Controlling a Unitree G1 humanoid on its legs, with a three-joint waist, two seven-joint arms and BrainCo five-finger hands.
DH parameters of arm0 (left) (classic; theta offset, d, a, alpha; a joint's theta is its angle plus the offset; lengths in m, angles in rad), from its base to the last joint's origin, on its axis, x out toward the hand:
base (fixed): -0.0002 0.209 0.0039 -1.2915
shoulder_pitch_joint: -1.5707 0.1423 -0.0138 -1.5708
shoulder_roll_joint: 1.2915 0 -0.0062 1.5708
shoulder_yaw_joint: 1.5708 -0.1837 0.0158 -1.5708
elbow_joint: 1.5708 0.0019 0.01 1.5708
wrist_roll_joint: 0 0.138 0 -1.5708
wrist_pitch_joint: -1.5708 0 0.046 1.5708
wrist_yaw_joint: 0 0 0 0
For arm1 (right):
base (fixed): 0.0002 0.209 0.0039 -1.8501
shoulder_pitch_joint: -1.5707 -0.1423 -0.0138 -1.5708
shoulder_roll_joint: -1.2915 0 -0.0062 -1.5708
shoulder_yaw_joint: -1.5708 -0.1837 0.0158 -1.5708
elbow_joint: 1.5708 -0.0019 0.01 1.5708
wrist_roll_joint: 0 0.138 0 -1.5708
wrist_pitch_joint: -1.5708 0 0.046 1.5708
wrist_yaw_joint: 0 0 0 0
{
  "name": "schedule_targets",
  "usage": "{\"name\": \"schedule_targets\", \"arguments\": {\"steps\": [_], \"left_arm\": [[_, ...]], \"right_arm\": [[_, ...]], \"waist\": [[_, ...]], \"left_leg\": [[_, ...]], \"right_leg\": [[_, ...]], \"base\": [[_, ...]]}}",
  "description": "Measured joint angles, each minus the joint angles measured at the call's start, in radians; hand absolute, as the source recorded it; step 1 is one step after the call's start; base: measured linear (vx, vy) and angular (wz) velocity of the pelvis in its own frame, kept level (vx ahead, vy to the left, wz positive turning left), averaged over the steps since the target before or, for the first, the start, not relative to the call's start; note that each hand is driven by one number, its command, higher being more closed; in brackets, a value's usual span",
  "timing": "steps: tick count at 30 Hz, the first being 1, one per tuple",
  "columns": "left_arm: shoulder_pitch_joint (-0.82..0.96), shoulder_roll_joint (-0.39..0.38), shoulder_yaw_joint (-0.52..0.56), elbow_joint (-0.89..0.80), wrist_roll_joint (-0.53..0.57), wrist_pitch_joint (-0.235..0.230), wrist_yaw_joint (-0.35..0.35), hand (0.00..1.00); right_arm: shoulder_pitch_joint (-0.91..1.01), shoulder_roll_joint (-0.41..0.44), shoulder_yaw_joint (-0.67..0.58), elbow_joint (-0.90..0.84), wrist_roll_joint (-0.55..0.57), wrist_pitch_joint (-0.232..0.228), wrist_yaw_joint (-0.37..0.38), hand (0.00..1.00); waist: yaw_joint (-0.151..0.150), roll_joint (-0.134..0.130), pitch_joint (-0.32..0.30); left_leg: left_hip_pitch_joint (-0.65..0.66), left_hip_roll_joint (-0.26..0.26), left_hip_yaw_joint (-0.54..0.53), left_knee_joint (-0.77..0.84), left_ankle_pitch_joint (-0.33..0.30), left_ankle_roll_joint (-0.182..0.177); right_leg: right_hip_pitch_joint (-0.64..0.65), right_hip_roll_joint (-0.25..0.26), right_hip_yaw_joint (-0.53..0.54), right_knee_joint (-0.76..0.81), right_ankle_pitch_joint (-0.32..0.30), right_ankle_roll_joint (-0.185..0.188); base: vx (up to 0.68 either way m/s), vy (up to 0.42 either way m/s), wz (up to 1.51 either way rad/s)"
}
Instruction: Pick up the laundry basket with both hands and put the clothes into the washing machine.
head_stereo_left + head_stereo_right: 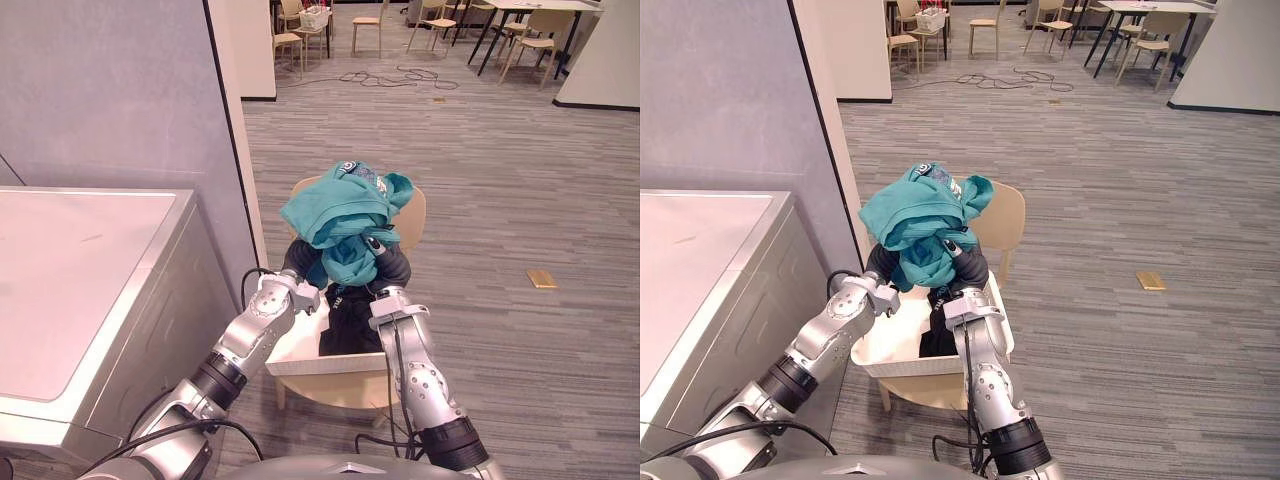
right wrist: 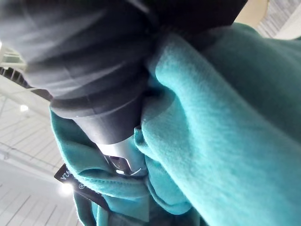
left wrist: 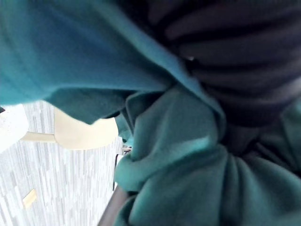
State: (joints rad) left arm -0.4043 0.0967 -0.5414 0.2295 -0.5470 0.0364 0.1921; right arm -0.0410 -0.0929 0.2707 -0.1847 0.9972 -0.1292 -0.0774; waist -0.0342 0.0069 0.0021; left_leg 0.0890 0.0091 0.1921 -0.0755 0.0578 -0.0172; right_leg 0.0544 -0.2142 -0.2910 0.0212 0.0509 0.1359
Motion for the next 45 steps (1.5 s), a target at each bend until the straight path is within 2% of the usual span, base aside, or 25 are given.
{"name": "schedule_targets", "arguments": {"steps": [8,15,16,22,27,29,36,45], "left_arm": [[-0.015,0.001,-0.034,0.002,0.000,0.000,0.000,1.00],[-0.015,0.002,-0.055,0.019,0.000,0.001,-0.003,1.00],[-0.015,0.002,-0.055,0.019,-0.001,0.001,-0.003,1.00],[-0.015,0.005,-0.042,0.022,-0.048,0.002,0.000,1.00],[-0.013,0.002,0.028,0.051,-0.081,0.002,-0.001,1.00],[-0.003,0.003,0.070,0.058,-0.080,0.002,0.002,1.00],[0.046,0.003,0.146,0.058,-0.080,0.002,0.012,1.00],[0.064,-0.001,0.237,0.051,-0.118,0.002,0.026,1.00]], "right_arm": [[0.006,-0.032,0.000,0.001,0.019,-0.002,-0.014,1.00],[0.035,-0.034,0.006,0.006,0.019,0.016,-0.014,1.00],[0.035,-0.034,0.006,0.006,0.019,0.017,-0.014,0.00],[0.039,-0.046,-0.007,0.044,0.017,0.031,0.007,0.00],[0.061,-0.080,-0.037,0.094,0.014,0.091,0.006,0.00],[0.084,-0.085,-0.068,0.095,-0.025,0.112,0.005,0.00],[0.108,-0.089,-0.186,0.094,-0.063,0.125,0.007,0.00],[0.114,-0.086,-0.213,0.094,-0.102,0.133,0.009,0.00]], "waist": [[-0.006,-0.010,-0.007],[-0.004,-0.024,-0.017],[-0.005,-0.025,-0.018],[0.000,-0.032,-0.022],[0.001,-0.044,-0.024],[0.001,-0.051,-0.028],[0.000,-0.062,-0.027],[-0.002,-0.061,-0.027]], "left_leg": [[-0.001,0.001,-0.026,0.000,0.006,-0.002],[0.000,0.003,-0.027,0.000,0.008,-0.002],[0.000,0.004,-0.027,0.000,0.008,-0.002],[0.001,0.005,-0.028,0.000,0.010,-0.003],[0.003,0.006,-0.027,-0.001,0.012,-0.002],[0.005,0.007,-0.026,-0.001,0.012,-0.003],[0.017,0.007,-0.003,-0.008,0.009,-0.005],[0.021,0.008,0.009,-0.008,0.009,-0.006]], "right_leg": [[0.017,0.000,-0.023,-0.003,-0.001,0.000],[0.016,0.000,-0.021,0.000,-0.002,-0.002],[0.016,0.000,-0.021,0.000,-0.002,-0.002],[0.016,0.000,-0.021,0.001,-0.001,-0.002],[0.017,0.000,-0.020,0.003,-0.001,-0.002],[0.018,0.001,-0.018,0.003,-0.001,-0.002],[0.015,0.005,0.007,0.003,-0.001,-0.003],[0.010,0.008,0.020,0.004,0.001,-0.005]], "base": [[-0.01,-0.008,0.09],[0.00,-0.001,0.01],[0.00,0.000,0.00],[0.00,0.000,0.00],[0.00,0.000,0.00],[0.00,0.000,0.00],[-0.01,0.002,-0.09],[0.00,0.002,-0.03]]}}
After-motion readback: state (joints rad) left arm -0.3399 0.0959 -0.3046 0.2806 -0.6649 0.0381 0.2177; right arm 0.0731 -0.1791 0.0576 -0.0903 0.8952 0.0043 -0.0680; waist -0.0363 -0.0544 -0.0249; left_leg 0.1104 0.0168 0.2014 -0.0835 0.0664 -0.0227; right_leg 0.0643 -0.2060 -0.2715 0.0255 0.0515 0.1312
